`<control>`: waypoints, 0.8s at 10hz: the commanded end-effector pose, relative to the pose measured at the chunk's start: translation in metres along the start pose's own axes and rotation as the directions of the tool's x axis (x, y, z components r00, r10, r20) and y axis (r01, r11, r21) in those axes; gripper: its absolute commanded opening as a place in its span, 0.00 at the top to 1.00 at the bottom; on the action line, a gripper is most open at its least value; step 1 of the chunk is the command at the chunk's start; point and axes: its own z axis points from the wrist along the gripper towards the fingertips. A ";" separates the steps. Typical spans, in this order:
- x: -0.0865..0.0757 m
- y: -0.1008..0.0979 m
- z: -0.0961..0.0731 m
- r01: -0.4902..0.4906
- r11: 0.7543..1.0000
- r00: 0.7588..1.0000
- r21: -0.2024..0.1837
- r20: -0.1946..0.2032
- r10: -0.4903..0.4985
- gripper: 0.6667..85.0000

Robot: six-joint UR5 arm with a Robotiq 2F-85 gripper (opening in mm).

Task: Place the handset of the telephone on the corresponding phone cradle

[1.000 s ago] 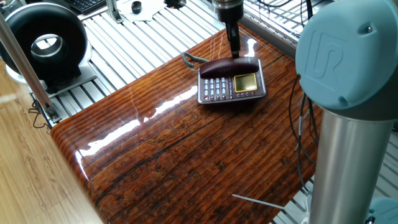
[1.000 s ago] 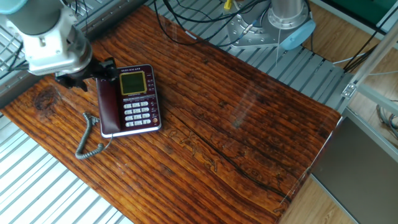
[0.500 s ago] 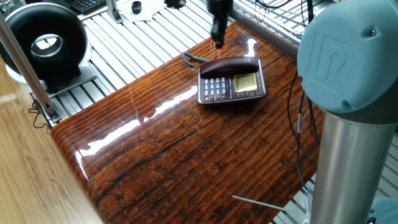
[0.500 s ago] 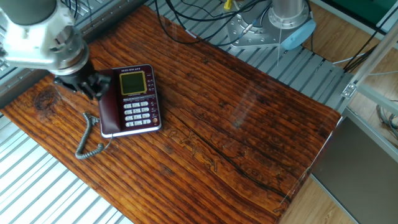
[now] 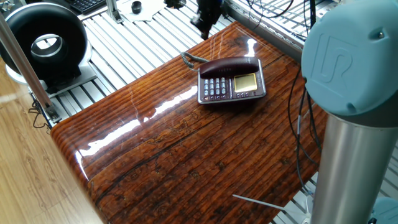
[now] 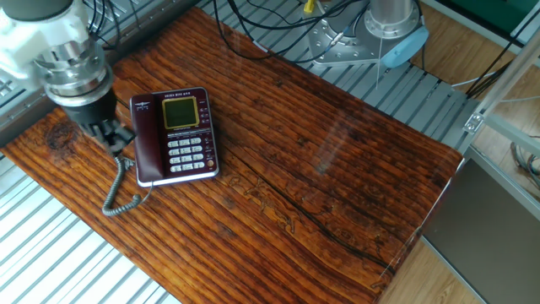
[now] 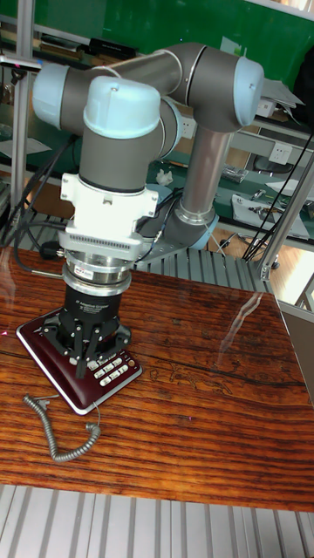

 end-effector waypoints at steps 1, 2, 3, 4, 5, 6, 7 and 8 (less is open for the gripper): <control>-0.021 -0.008 0.000 -0.163 0.986 0.984 0.019 0.072 0.161 0.98; -0.024 -0.002 0.001 -0.200 0.980 0.978 -0.016 0.060 0.201 0.99; -0.030 -0.008 0.004 -0.211 0.978 0.976 -0.005 0.058 0.211 1.00; -0.028 -0.016 0.006 -0.211 0.977 0.976 0.026 0.053 0.210 1.00; -0.024 -0.020 0.007 -0.210 0.976 0.977 0.050 0.050 0.207 1.00; -0.020 -0.017 0.007 -0.211 0.976 0.977 0.045 0.039 0.209 1.00; -0.004 -0.001 0.006 -0.196 0.981 0.980 -0.001 -0.018 0.196 1.00; 0.013 0.013 0.003 -0.188 0.982 0.980 -0.032 -0.071 0.186 1.00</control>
